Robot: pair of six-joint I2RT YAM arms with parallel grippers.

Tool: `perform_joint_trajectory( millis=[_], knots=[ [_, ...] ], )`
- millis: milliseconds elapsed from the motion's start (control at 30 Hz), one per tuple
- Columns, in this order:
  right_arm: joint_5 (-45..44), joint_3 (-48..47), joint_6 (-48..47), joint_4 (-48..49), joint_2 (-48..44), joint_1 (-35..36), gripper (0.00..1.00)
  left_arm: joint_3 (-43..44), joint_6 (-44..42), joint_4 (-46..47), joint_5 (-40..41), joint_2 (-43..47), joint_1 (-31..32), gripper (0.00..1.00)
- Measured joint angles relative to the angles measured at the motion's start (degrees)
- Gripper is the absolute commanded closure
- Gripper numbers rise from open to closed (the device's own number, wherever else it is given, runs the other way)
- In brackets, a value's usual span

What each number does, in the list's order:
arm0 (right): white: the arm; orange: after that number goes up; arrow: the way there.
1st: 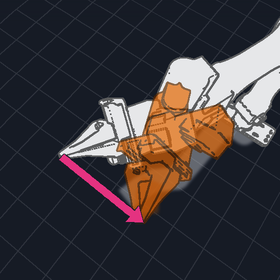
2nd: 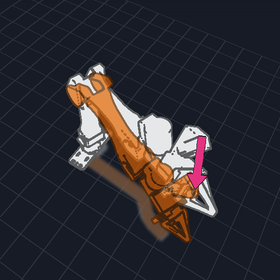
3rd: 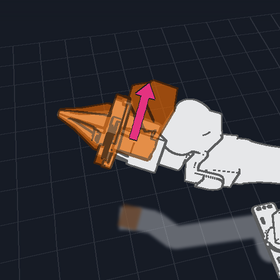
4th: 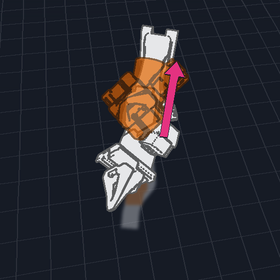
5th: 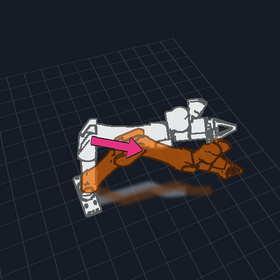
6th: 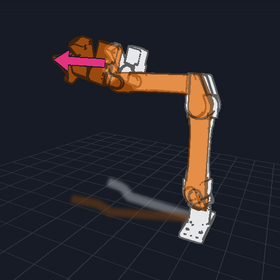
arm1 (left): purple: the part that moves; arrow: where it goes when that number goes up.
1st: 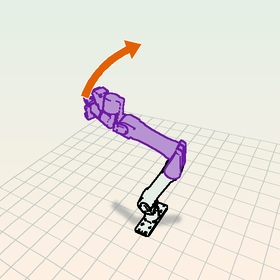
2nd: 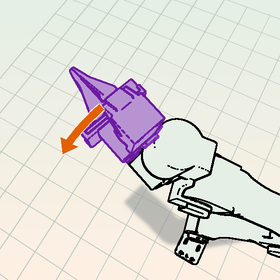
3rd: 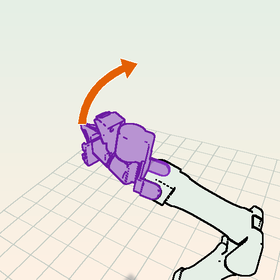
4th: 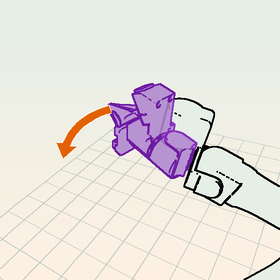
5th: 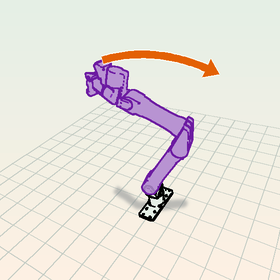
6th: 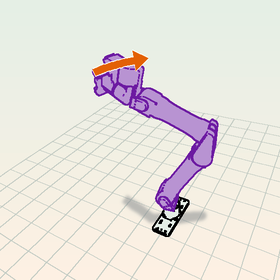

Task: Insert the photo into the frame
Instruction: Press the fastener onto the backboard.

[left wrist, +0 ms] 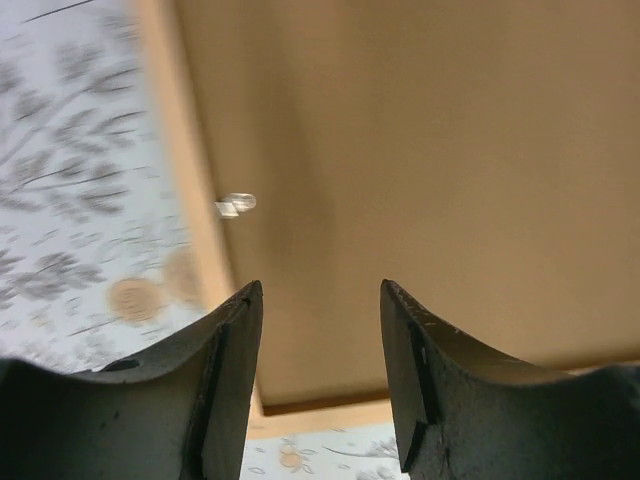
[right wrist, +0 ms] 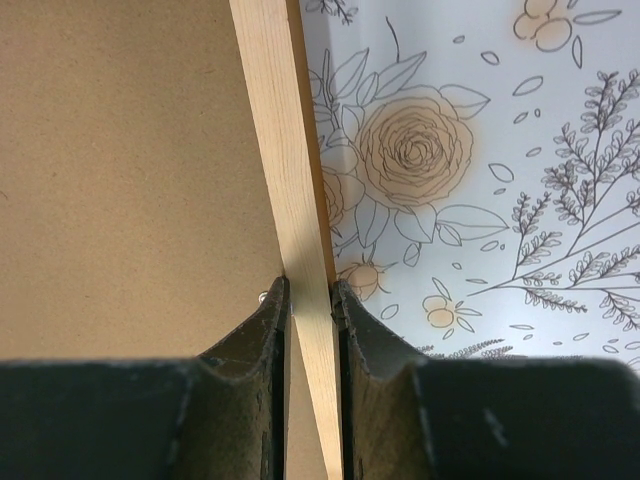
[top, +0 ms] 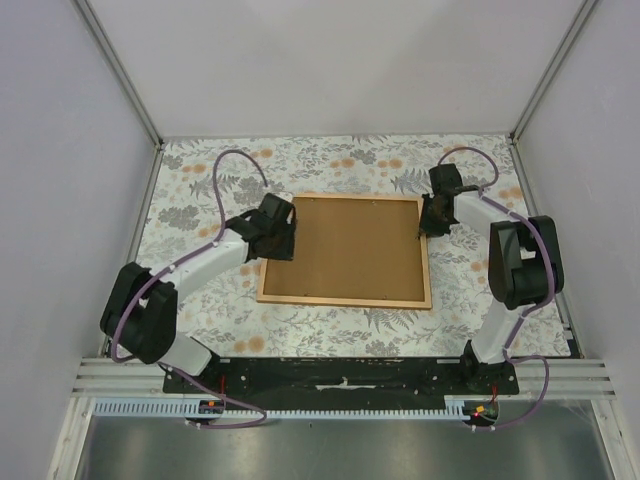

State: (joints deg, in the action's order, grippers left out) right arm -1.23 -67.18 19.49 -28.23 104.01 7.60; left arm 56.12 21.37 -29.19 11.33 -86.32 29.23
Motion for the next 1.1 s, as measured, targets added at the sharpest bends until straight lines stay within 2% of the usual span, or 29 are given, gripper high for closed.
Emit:
perform_joint_trajectory(
  millis=[67, 133, 333, 433, 767, 867, 1000, 1100],
  knots=[
    [0.1, -0.9, -0.3, -0.2, 0.7, 0.0, 0.98, 0.4, -2.8, 0.7, -1.5, 1.3, 5.5, 0.43],
    [0.3, -1.9, -0.7, -0.4, 1.5, 0.0, 0.91, 1.2, -5.8, 1.3, -3.0, 2.0, 11.3, 0.43],
    [0.6, -5.0, -1.3, -1.3, 3.4, 0.0, 0.41, 4.3, -14.1, 2.0, -5.5, 0.3, 24.5, 0.47],
    [0.8, -6.4, -0.9, -1.4, 3.4, -0.1, 0.31, 6.7, -17.0, 2.0, -5.8, -3.3, 26.8, 0.46],
    [1.1, -7.2, -0.6, -3.6, -1.9, -2.2, 0.28, 15.5, -24.6, 0.7, -7.1, -13.9, 31.7, 0.47],
    [1.1, -6.8, -0.1, -3.8, -4.8, -2.9, 0.27, 18.4, -25.7, 0.4, -7.5, -16.6, 34.4, 0.51],
    [1.4, -5.4, 0.9, -3.7, -7.5, -3.8, 0.3, 23.0, -24.6, 0.0, -5.9, -20.7, 36.3, 0.52],
    [2.6, -4.2, 1.5, -3.7, -7.8, -4.4, 0.37, 27.0, -19.7, -1.1, -0.2, -23.4, 36.1, 0.52]
  ],
)
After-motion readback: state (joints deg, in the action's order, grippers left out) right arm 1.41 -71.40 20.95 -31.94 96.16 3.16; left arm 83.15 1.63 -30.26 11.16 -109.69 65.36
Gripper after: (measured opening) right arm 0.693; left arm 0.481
